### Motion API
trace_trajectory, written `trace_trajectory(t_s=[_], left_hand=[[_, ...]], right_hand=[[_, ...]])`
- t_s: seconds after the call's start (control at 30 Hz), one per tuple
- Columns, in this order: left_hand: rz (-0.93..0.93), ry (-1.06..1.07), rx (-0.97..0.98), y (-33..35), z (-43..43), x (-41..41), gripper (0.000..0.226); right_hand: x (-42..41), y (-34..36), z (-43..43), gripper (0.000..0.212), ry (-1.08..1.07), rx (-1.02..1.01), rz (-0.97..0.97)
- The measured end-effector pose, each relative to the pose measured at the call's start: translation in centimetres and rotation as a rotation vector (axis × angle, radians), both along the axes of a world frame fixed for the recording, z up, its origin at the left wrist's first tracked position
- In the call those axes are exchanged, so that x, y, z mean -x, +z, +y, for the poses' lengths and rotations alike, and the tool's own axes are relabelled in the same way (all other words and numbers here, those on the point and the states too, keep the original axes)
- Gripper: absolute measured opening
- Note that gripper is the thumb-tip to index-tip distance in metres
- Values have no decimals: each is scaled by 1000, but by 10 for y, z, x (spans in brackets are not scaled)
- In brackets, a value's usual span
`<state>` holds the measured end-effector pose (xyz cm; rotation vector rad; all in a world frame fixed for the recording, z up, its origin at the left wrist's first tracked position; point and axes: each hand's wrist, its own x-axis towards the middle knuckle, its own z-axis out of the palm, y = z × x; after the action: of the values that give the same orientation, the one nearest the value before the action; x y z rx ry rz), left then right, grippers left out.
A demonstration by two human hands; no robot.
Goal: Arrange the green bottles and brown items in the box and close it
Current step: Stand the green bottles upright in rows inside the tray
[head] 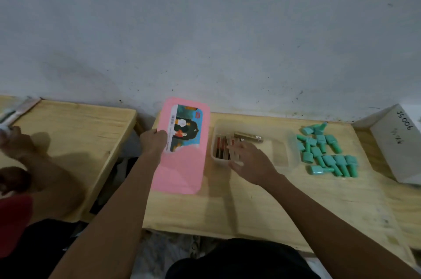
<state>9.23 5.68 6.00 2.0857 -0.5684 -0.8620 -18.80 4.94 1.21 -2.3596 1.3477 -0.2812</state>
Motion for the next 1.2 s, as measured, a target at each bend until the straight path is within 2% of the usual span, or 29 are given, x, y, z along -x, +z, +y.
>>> trace_trajectory(t_s=[0.1,0.2,0.33,0.37,0.43,0.5,0.57,0.63,0.7,0.8,0.9,1.0,1.1,1.2], left_hand=[[-51,-41,-79,-17,8,1,32],[-89,-84,-165,-35,13,16,32],[-21,-79,-211,-60,11,31,32],[-51,-86,-257,-65,10,32,37],[-269,-179,-367,-73,6,36,50],[-403,-268,-275,-75,0,43,56],[-267,-371,-108,-70,-11,52,51],[-48,-509,-45,-61,-23,62,33],[-3,-633,-20,-58,-36,66,17],[-33,-738,-81,-56,-49,66,22],[67,-727,-152,-62,-55,59,28],[115,-714,-138,-72,-59,58,45],[126,-685,-90,-72,-61,65,26],[219,-627,-76,-73,-60,70,23]], right_hand=[[17,-12,-6,45,-106,-132,88],[27,-18,-7,35,-114,-228,117],[34,-23,-9,32,-94,-274,102],[35,-23,-10,30,-94,-289,87],[37,-20,-16,27,-99,-306,64],[38,-18,-24,30,-110,-331,66],[38,-18,-37,40,-153,-385,42],[38,-21,-55,43,-205,-382,25],[38,-23,-76,46,-211,-319,84],[37,-25,-102,51,-219,-305,222],[32,-31,-113,51,-215,-299,379],[23,-37,-113,44,-232,-201,425],[17,-44,-109,35,-250,-145,448],[16,-50,-101,30,-287,-135,484]])
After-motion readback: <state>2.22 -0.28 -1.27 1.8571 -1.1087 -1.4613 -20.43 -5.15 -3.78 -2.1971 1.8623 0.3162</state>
